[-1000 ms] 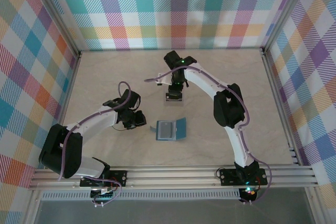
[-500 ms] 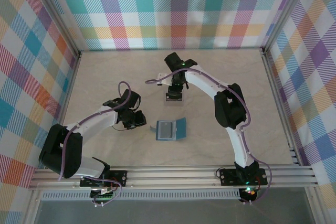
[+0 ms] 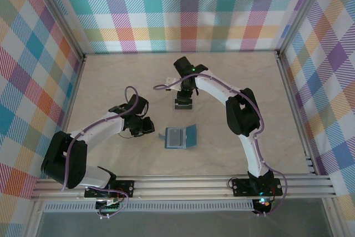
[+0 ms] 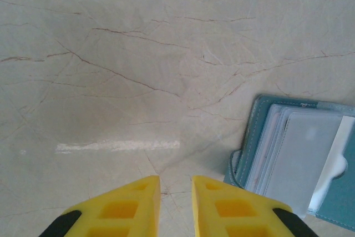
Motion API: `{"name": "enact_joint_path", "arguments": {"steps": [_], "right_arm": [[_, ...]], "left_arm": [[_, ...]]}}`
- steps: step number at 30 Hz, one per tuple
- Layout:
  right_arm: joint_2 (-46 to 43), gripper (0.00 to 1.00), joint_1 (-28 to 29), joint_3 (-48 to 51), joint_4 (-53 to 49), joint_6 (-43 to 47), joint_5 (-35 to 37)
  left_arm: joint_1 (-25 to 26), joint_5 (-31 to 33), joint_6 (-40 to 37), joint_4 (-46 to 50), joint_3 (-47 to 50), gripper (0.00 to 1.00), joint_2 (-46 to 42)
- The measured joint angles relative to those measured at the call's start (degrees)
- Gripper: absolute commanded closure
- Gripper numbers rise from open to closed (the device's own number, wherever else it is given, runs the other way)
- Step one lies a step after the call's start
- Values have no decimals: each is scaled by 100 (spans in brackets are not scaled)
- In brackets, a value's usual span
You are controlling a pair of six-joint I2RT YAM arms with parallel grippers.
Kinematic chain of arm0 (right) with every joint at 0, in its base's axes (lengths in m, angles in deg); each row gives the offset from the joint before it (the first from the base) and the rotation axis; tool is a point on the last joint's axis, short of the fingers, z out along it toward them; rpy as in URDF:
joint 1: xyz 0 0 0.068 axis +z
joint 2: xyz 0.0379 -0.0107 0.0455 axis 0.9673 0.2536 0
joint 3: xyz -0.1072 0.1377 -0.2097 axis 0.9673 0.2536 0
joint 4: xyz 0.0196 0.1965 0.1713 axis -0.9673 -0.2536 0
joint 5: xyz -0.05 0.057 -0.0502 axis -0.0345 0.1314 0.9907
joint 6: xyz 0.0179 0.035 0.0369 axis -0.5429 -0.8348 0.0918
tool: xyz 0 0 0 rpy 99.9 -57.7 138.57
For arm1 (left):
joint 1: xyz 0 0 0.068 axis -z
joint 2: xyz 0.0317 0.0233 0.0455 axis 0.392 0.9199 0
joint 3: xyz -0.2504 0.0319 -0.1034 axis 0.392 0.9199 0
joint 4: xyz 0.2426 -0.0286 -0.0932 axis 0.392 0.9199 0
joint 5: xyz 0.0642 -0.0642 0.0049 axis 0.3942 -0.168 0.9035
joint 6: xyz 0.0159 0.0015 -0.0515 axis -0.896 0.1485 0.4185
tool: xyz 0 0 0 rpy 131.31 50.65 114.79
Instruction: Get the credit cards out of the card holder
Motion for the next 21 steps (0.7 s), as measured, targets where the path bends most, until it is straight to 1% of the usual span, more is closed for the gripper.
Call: {"name": "enact_joint_path", "arguments": {"steps": [8,13,17,21], "right_arm": [[-2,48,2,57,151,2,2],[-66,48,0,157,275,-39,-26],[-114,48,2,173,297,-297,-227],[-385,47,2,273,269,-745,-476]], "left_arm": [[0,-4,0,0,0,77,0],[0,-131,-4,-2,0,76,-4],[2,-306,-20,-4,0,76,-20],[7,-448,-20,0,-48,76,-111]]}}
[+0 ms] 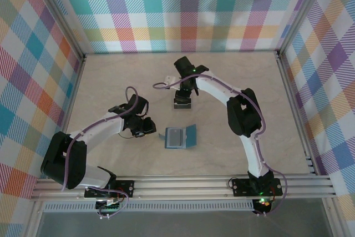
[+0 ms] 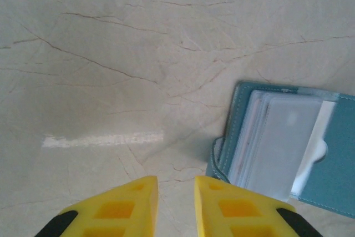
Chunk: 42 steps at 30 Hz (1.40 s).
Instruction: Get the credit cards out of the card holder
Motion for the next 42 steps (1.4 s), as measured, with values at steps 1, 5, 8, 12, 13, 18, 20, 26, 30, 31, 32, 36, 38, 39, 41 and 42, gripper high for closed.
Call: {"name": "enact_joint_path", "arguments": {"steps": [1,5,8,12,13,18,20,26,30,31,32,36,38,39,41,42], "right_arm": [[-87,47,0,0,-7,-160,-70],[-525,47,0,87,22,-940,-367],[-942,48,0,345,63,-1757,-592],[-1469,51,0,841,192,-3158,-837],[-1587,52,0,992,221,-3556,-896],[-1943,58,0,1582,256,-5298,-1250],[-2035,59,0,1810,256,-5877,-1416],[-2382,62,4,2922,721,-7283,-2188],[-2435,64,17,3521,1040,-7888,-2603],[-2435,65,26,3598,1097,-7980,-2658],[-2435,67,42,3679,1152,-8085,-2721],[-2422,77,153,3910,1392,-8391,-2944],[-2380,81,232,3919,1447,-8507,-3025],[-2352,83,286,3919,1484,-8559,-3058],[-2273,84,387,3919,1528,-8633,-3112],[-2203,85,450,3917,1541,-8675,-3132]], "left_arm": [[15,-42,0,-2,-55,76,-9],[133,-184,0,-15,-297,76,11],[345,-280,-7,-24,-527,77,166],[629,-363,-24,-46,-752,80,514],[678,-387,-24,-42,-780,82,597],[785,-446,-28,-46,-859,90,955],[785,-455,-28,-44,-861,91,1062],[785,-457,-28,-55,-807,94,1283],[785,-485,-26,-173,-619,94,1325],[785,-496,-26,-181,-579,94,1335],[785,-505,-26,-195,-525,94,1338],[785,-514,-26,-245,-354,95,1362],[785,-546,-24,-304,-310,95,1394],[785,-555,-24,-321,-302,95,1419],[785,-570,-24,-356,-262,95,1443],[785,-586,-24,-369,-236,95,1443]]}}
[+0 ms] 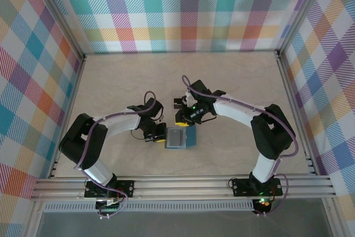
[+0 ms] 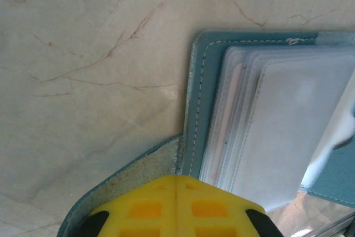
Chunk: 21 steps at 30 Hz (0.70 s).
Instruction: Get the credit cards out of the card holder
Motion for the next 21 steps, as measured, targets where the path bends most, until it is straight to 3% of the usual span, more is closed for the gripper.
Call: {"name": "enact_joint_path", "arguments": {"steps": [15,21], "right_arm": [[988,86,481,-142,138,-356,37],[1117,82,542,-313,-101,-328,358]], "left_arm": [[0,-48,7,-153,129,95,-24],[0,-46,26,-170,138,95,-33]]}}
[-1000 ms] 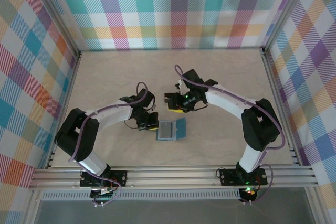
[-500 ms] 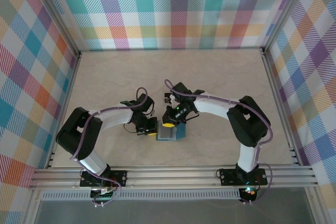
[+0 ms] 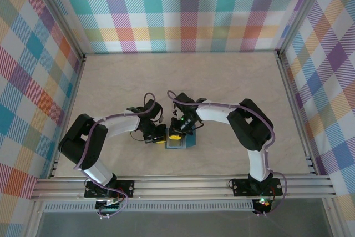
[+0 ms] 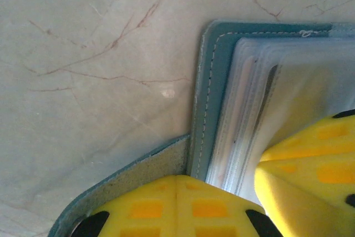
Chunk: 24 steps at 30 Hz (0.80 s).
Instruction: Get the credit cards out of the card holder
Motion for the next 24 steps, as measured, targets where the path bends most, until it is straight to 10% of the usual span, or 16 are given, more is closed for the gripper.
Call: {"name": "enact_joint_path", "arguments": {"steps": [24], "right_arm": [[-212,48,144,-562,-2009,472,1980]], "left_arm": [[0,4,4,-7,13,95,-13]]}}
